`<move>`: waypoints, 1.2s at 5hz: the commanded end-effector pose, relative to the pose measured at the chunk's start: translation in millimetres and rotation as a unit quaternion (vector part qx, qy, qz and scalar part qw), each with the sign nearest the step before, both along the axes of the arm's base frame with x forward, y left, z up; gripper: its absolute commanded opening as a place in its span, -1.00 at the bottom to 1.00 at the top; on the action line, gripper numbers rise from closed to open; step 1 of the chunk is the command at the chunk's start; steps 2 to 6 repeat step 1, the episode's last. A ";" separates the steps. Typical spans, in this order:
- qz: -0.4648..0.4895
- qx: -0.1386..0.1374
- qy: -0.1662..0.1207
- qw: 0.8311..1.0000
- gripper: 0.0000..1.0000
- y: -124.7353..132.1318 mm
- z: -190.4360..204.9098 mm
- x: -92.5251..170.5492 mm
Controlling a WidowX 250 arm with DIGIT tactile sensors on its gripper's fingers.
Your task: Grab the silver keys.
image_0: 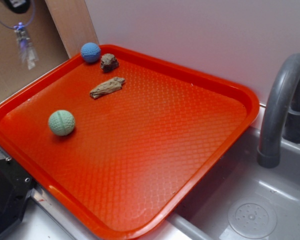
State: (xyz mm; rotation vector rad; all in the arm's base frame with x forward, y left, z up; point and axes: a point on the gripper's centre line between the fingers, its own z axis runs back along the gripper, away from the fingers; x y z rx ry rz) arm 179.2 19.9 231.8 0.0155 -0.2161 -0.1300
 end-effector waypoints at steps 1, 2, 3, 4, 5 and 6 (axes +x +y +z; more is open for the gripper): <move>-0.013 0.048 0.017 0.999 -1.00 -8.4 -13.9 17.2; -0.013 0.048 0.017 0.999 -1.00 -8.4 -13.9 17.2; -0.013 0.048 0.017 0.999 -1.00 -8.4 -13.9 17.2; -0.013 0.048 0.017 0.999 -1.00 -8.4 -13.9 17.2; -0.013 0.048 0.017 0.999 -1.00 -8.4 -13.9 17.2; -0.013 0.048 0.017 0.999 -1.00 -8.4 -13.9 17.2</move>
